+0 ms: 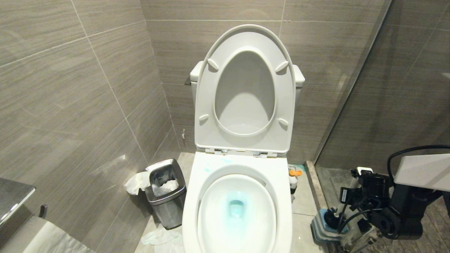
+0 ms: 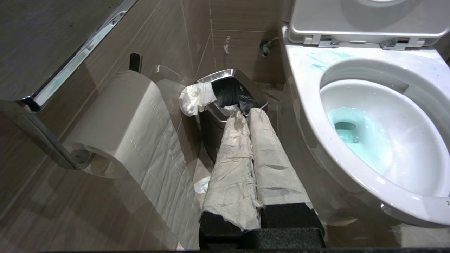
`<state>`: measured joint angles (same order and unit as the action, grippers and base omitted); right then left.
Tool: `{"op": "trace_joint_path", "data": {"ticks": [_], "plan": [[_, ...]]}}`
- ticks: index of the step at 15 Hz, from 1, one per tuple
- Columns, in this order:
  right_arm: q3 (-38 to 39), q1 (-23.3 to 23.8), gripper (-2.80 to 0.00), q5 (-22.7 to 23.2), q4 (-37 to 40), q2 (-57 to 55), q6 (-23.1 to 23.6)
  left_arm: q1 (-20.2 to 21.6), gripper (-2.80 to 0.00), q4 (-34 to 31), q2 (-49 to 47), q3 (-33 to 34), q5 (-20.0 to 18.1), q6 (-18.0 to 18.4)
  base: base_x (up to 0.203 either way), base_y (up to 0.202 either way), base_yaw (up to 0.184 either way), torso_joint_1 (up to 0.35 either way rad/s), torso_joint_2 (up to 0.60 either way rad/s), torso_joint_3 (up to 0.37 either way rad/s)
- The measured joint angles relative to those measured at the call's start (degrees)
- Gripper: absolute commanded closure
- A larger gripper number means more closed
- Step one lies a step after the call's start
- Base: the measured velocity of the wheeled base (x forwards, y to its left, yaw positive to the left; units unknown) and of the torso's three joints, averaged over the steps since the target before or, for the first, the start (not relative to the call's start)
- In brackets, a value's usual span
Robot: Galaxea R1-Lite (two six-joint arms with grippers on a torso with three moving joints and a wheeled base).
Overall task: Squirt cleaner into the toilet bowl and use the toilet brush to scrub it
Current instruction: Put the toilet brush back
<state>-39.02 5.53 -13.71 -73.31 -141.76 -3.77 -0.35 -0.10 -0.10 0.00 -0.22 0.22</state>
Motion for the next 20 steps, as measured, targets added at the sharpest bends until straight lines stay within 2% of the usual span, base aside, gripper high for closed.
{"op": "trace_joint_path", "data": {"ticks": [12, 13, 20], "plan": [[-0.5, 0.1, 0.0, 1.8, -4.4, -0.9, 0.0, 0.0, 0.0, 0.0, 0.0, 0.0, 0.0, 0.0, 0.0, 0.0, 0.0, 0.0, 0.0, 0.0], [-0.6, 0.1, -2.8, 1.8, -4.3, -0.9, -0.1, 0.0, 0.0, 0.0, 0.0, 0.0, 0.0, 0.0, 0.0, 0.0, 0.0, 0.0, 0.0, 0.0], [-0.7, 0.1, -2.8, 1.8, -4.3, -0.9, 0.2, 0.0, 0.0, 0.0, 0.0, 0.0, 0.0, 0.0, 0.0, 0.0, 0.0, 0.0, 0.0, 0.0]]}}
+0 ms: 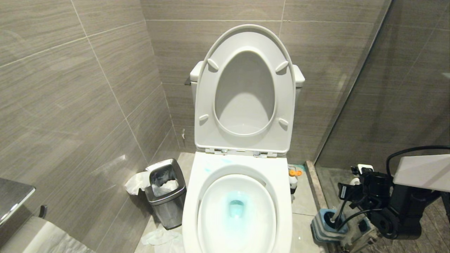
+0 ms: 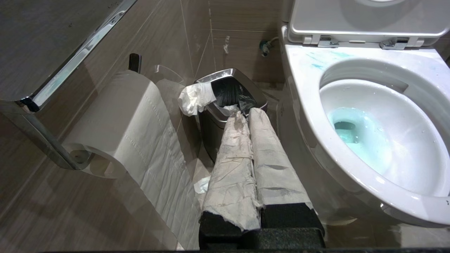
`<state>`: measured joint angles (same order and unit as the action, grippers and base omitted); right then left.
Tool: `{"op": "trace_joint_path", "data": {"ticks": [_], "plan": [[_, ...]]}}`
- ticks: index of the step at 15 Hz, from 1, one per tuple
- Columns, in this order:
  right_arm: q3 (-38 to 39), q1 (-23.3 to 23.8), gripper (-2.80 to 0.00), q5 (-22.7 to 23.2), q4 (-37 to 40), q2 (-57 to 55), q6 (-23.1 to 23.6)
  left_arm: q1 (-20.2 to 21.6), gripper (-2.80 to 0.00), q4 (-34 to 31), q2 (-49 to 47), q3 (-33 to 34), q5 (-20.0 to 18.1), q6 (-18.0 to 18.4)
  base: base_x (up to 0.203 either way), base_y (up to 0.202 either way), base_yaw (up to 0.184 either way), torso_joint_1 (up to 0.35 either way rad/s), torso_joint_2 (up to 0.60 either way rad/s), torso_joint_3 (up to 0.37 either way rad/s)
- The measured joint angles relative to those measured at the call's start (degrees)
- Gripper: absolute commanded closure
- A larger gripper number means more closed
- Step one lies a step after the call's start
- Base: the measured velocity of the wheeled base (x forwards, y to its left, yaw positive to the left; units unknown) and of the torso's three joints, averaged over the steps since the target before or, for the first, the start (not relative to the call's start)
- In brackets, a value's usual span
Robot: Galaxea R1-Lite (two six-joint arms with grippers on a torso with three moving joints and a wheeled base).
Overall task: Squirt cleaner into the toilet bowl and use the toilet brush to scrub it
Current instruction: Put the toilet brush back, then flush the toilet
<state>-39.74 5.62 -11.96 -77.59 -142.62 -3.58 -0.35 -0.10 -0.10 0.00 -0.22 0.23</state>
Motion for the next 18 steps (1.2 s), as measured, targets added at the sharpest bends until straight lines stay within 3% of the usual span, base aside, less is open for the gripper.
{"op": "trace_joint_path", "data": {"ticks": [6, 12, 17, 18], "plan": [[2.6, 0.0, -2.8, 0.0, 0.0, 2.7, 0.2, 0.0, 0.0, 0.0, 0.0, 0.0, 0.0, 0.0, 0.0, 0.0, 0.0, 0.0, 0.0, 0.0], [11.0, -0.1, -2.8, 0.8, -0.3, 10.0, 0.3, 0.0, 0.0, 0.0, 0.0, 0.0, 0.0, 0.0, 0.0, 0.0, 0.0, 0.0, 0.0, 0.0], [19.9, -1.6, -2.8, 7.3, -1.1, 24.7, 0.6, 0.0, 0.0, 0.0, 0.0, 0.0, 0.0, 0.0, 0.0, 0.0, 0.0, 0.0, 0.0, 0.0], [21.9, -2.4, -1.76, 8.0, -0.9, 28.4, 1.0, 0.0, 0.0, 0.0, 0.0, 0.0, 0.0, 0.0, 0.0, 0.0, 0.0, 0.0, 0.0, 0.0]]}}
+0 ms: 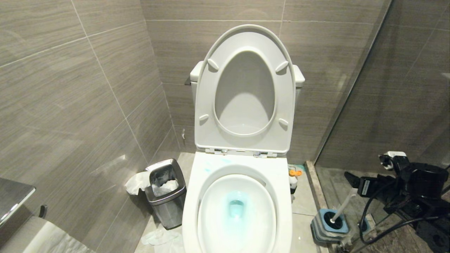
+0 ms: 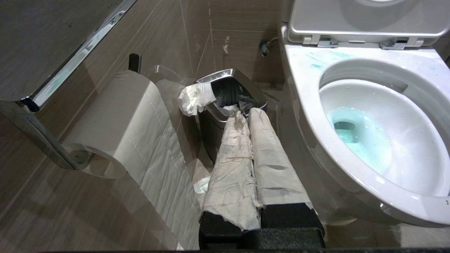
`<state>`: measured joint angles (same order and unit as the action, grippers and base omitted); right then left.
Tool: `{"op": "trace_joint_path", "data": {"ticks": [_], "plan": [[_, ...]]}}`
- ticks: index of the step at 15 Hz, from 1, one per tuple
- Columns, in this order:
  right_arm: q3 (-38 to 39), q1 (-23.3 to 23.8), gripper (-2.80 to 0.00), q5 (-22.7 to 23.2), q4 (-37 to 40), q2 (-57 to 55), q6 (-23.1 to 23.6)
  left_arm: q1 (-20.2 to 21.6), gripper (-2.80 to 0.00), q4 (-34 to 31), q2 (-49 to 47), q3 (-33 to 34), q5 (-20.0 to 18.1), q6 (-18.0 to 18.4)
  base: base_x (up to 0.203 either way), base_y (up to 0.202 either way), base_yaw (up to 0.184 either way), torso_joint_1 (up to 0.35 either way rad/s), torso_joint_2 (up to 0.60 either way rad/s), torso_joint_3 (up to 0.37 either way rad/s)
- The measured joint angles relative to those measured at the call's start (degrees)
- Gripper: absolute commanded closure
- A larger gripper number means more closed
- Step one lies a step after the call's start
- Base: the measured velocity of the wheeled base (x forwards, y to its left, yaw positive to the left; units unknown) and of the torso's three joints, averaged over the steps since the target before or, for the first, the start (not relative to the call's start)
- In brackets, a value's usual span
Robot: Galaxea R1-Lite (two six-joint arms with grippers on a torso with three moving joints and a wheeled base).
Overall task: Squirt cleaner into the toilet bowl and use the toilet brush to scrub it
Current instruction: Flush the toilet
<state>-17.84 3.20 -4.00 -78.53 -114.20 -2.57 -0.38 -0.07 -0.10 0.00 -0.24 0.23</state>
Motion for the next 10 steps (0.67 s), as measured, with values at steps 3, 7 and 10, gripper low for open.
{"op": "trace_joint_path", "data": {"ticks": [3, 7, 10], "plan": [[4.8, -1.7, 0.0, 0.8, 0.9, 10.0, 2.0, 0.0, 0.0, 0.0, 0.0, 0.0, 0.0, 0.0, 0.0, 0.0, 0.0, 0.0, 0.0, 0.0], [6.0, -2.2, 0.0, 0.7, 4.5, 19.4, 3.2, 0.0, 0.0, 0.0, 0.0, 0.0, 0.0, 0.0, 0.0, 0.0, 0.0, 0.0, 0.0, 0.0], [4.5, -2.2, 0.0, 0.7, 4.6, 23.3, 5.2, 0.0, 0.0, 0.0, 0.0, 0.0, 0.0, 0.0, 0.0, 0.0, 0.0, 0.0, 0.0, 0.0]]}}
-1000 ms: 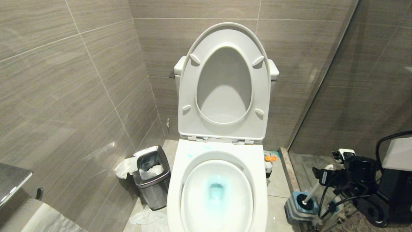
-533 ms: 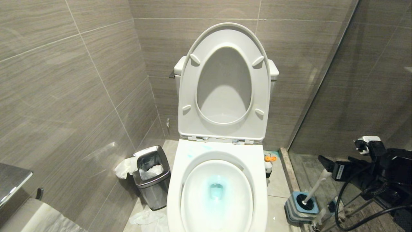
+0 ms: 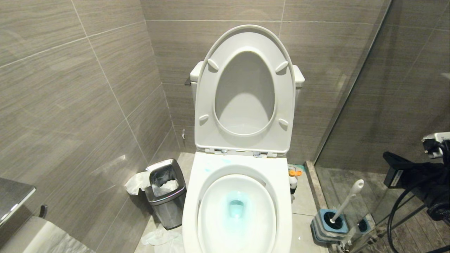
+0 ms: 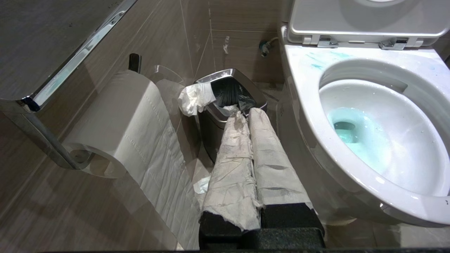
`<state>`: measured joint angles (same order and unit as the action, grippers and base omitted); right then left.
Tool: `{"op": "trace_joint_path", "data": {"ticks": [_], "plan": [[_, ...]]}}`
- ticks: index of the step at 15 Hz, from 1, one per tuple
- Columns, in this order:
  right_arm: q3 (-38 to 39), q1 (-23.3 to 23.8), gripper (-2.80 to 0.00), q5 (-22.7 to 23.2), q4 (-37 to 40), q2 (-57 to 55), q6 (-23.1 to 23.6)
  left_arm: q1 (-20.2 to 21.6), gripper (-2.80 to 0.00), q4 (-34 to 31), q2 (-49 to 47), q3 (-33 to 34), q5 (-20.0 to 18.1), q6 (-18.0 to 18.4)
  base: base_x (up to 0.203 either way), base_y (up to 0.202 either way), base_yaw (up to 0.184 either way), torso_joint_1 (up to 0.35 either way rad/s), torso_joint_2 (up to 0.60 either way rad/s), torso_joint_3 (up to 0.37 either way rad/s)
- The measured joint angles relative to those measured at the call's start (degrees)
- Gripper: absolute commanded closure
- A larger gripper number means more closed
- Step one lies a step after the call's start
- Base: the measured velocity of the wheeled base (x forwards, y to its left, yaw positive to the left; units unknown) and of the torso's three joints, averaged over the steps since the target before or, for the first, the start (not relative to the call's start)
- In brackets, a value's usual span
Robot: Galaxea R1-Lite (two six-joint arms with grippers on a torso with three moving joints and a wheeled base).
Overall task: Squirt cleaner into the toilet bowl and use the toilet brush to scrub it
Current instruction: Flush the toilet
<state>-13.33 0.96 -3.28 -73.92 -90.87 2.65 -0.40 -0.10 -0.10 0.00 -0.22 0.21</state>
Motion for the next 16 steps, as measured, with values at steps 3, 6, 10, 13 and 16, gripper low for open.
{"op": "trace_joint_path", "data": {"ticks": [3, 6, 10, 13, 16], "plan": [[-1.4, 0.0, 0.0, 0.2, 0.0, 4.3, 2.1, 0.0, 0.0, 0.0, 0.0, 0.0, 0.0, 0.0, 0.0, 0.0, 0.0, 0.0, 0.0, 0.0], [-0.6, 0.0, 0.0, 0.3, 1.5, 12.0, 3.4, 0.0, 0.0, 0.0, 0.0, 0.0, 0.0, 0.0, 0.0, 0.0, 0.0, 0.0, 0.0, 0.0], [3.1, 0.1, 0.0, 0.0, 12.1, 30.4, 4.3, 0.0, 0.0, 0.0, 0.0, 0.0, 0.0, 0.0, 0.0, 0.0, 0.0, 0.0, 0.0, 0.0], [6.3, 0.1, 0.0, -0.2, 25.4, 45.6, 4.7, 0.0, 0.0, 0.0, 0.0, 0.0, 0.0, 0.0, 0.0, 0.0, 0.0, 0.0, 0.0, 0.0], [8.0, 0.1, 0.0, -0.5, 39.3, 58.2, 4.8, 0.0, 0.0, 0.0, 0.0, 0.0, 0.0, 0.0, 0.0, 0.0, 0.0, 0.0, 0.0, 0.0]]}}
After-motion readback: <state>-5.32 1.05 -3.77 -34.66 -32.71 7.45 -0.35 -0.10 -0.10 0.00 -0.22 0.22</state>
